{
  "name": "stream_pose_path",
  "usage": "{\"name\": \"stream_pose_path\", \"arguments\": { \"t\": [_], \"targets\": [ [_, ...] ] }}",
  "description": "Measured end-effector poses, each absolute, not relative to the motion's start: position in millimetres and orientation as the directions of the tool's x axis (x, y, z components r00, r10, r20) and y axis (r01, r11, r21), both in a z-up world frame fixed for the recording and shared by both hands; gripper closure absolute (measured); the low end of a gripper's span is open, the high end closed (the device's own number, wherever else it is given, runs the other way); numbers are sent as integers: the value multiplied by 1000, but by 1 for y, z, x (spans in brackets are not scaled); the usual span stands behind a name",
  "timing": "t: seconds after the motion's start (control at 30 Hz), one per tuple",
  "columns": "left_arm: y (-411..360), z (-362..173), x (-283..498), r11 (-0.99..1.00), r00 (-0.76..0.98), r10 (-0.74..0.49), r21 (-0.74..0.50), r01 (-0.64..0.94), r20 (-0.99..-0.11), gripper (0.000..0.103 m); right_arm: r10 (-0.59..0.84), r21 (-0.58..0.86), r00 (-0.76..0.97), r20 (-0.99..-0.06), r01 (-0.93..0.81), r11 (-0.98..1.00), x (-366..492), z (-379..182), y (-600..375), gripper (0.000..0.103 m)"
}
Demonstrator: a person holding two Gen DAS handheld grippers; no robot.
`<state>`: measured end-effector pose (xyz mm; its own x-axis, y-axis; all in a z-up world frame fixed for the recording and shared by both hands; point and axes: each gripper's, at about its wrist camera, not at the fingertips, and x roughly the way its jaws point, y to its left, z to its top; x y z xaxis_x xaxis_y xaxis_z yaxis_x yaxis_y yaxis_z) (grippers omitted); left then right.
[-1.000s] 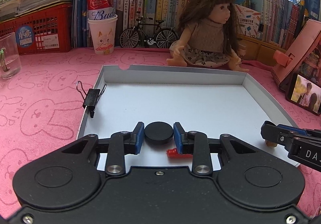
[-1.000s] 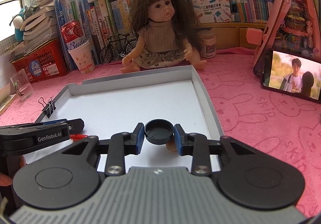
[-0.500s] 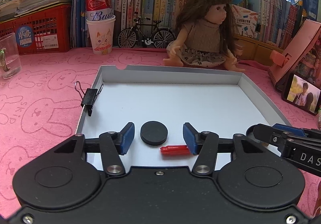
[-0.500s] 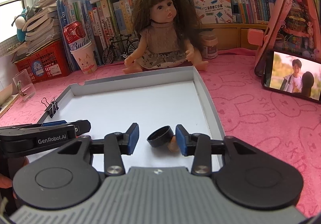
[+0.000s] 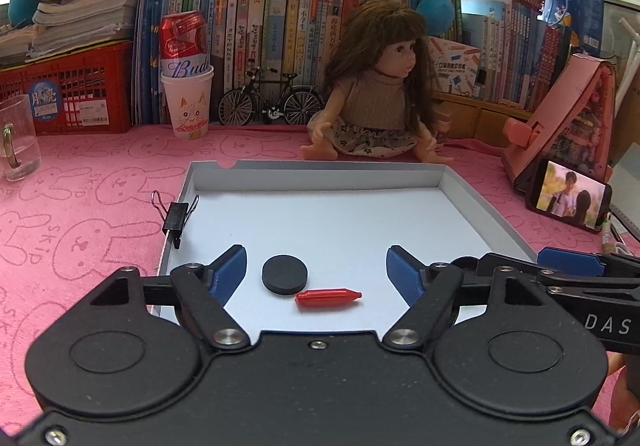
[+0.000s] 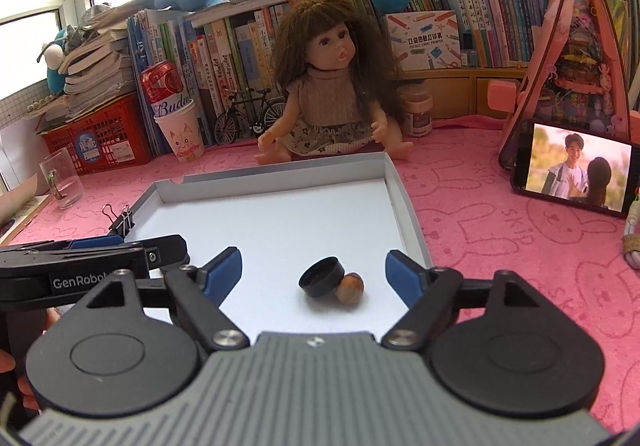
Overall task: Organize rigid objects
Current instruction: 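Open both grippers and withdraw them toward the remaining objects on the table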
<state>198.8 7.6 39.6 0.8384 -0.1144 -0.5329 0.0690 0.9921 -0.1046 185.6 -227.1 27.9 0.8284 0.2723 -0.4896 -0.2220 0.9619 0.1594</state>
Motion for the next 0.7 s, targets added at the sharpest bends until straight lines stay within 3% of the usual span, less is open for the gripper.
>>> {"name": "stream_pose_path", "arguments": {
  "t": [0.7],
  "targets": [
    [3,66,125,986,878,-168,-91,142,-449,21,305,141,856,-417,-271,952,122,40,-243,9]
  ]
}}
